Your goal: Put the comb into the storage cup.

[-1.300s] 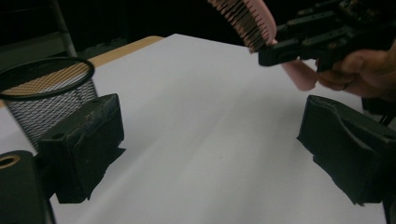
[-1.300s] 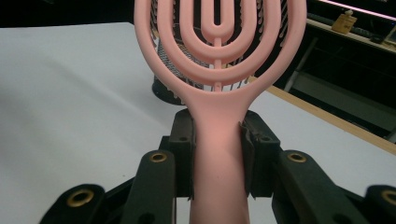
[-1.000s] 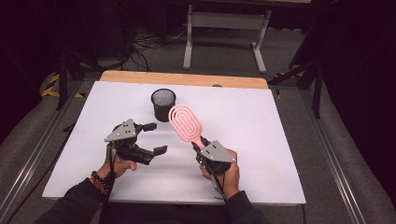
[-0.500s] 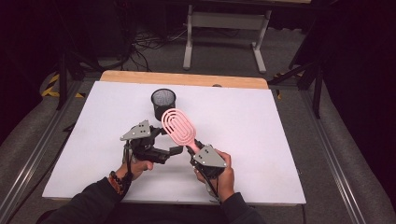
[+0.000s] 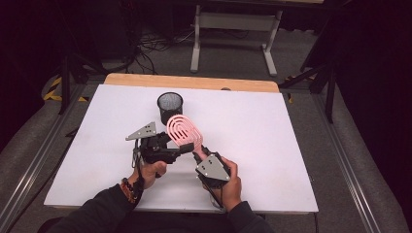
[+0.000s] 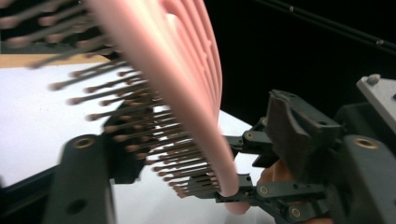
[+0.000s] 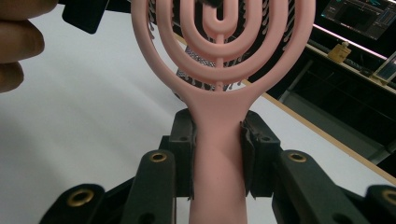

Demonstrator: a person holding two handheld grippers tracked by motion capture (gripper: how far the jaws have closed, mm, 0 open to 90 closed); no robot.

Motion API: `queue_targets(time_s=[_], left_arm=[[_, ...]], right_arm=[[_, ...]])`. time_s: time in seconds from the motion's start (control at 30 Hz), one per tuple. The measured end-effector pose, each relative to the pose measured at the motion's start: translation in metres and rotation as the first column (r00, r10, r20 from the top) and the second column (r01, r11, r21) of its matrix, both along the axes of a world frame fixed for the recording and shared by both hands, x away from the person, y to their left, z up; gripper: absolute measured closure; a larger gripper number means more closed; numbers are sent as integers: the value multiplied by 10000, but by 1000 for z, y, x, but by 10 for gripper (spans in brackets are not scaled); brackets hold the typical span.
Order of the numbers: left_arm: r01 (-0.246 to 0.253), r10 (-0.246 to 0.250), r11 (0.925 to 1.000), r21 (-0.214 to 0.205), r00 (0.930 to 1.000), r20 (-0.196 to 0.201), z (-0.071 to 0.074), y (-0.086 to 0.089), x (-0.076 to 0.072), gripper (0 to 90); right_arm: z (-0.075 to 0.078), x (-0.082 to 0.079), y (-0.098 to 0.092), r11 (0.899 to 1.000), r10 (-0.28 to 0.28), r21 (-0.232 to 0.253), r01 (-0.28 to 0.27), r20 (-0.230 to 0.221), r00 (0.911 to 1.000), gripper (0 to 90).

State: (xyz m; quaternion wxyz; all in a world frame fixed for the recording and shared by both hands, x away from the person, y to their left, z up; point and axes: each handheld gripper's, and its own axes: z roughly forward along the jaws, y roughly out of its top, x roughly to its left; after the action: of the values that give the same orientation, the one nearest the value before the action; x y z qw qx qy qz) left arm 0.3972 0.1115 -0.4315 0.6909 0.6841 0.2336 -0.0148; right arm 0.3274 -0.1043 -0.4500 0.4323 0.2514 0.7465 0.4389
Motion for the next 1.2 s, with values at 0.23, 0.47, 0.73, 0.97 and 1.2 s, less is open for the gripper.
queue_targets(time_s=[0.23,0.47,0.73,0.97,1.2], left_arm=[[184,-172,9995,-267,9988,463,5,4,-2,589],[175,-178,9998,44,9933,1143,11,8,-7,616],[164,-222,9993,348,9849,1719,18,9,-12,620],[-214,129,9991,369,9763,2162,24,18,-13,622],[-636,525,9971,418,9723,2279,28,26,-12,626]], right_arm=[[-2,0,2,9996,-40,-293,42,56,10000,690],[-1,-2,5,9989,99,-469,-88,227,9997,680],[-1,-3,5,9992,242,-336,-238,121,9996,587],[1,-4,2,9990,442,-22,-442,-84,9990,471],[4,-5,-13,9960,552,725,-527,-325,9979,339]])
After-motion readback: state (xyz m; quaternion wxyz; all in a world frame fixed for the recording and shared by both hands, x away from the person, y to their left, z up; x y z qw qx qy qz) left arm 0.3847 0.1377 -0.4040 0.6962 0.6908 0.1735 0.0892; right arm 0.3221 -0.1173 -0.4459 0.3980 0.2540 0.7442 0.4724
